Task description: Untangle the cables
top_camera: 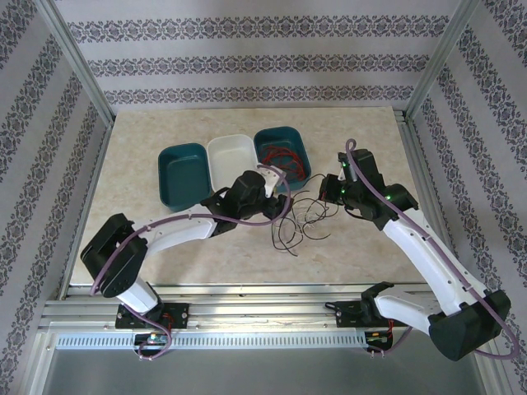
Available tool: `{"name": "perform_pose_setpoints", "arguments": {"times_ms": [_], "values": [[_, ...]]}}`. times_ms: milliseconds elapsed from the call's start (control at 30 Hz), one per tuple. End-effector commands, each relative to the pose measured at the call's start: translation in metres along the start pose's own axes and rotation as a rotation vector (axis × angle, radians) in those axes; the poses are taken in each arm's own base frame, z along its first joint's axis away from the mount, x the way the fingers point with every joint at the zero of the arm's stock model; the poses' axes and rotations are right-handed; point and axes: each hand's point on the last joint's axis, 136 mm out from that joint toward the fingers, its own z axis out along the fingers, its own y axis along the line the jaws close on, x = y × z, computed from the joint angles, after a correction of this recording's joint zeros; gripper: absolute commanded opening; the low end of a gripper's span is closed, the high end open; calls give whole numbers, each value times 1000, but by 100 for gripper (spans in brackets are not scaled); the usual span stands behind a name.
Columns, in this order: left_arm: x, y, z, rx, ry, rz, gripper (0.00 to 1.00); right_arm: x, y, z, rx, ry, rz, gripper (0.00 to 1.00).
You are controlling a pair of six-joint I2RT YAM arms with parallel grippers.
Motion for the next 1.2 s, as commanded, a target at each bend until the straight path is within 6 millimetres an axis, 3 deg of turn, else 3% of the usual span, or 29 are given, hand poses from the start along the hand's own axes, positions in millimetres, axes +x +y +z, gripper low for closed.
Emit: {"name": "perform_pose_setpoints", "arguments": {"times_ms": [0, 167, 367, 533, 800, 900, 1067, 1133, 1167], "values": [[-25, -21, 8, 113, -51, 189, 65, -5, 12, -10, -39, -20, -32, 0], [-34, -32, 31, 175, -65, 293, 68, -2, 16, -11, -65, -5, -40, 0], [-49, -18, 58, 172, -68, 245, 66, 3, 20, -8, -90, 14, -42, 0], [-57, -23, 59, 250, -92, 231, 63, 5, 20, -4, -92, 24, -37, 0], [-47, -51, 52, 430, -51, 292, 58, 7, 19, 5, -86, 43, -39, 0], [-47, -53, 57, 443, -39, 282, 47, 7, 20, 5, -90, 43, -39, 0], [-55, -56, 62, 456, -47, 245, 16, 9, 12, 5, -59, 39, -38, 0], [-58, -52, 61, 427, -63, 221, 0, 9, 5, 3, -35, 28, -31, 6], [-60, -50, 60, 413, -72, 208, 0, 7, 1, 2, -26, 18, -25, 9]]}}
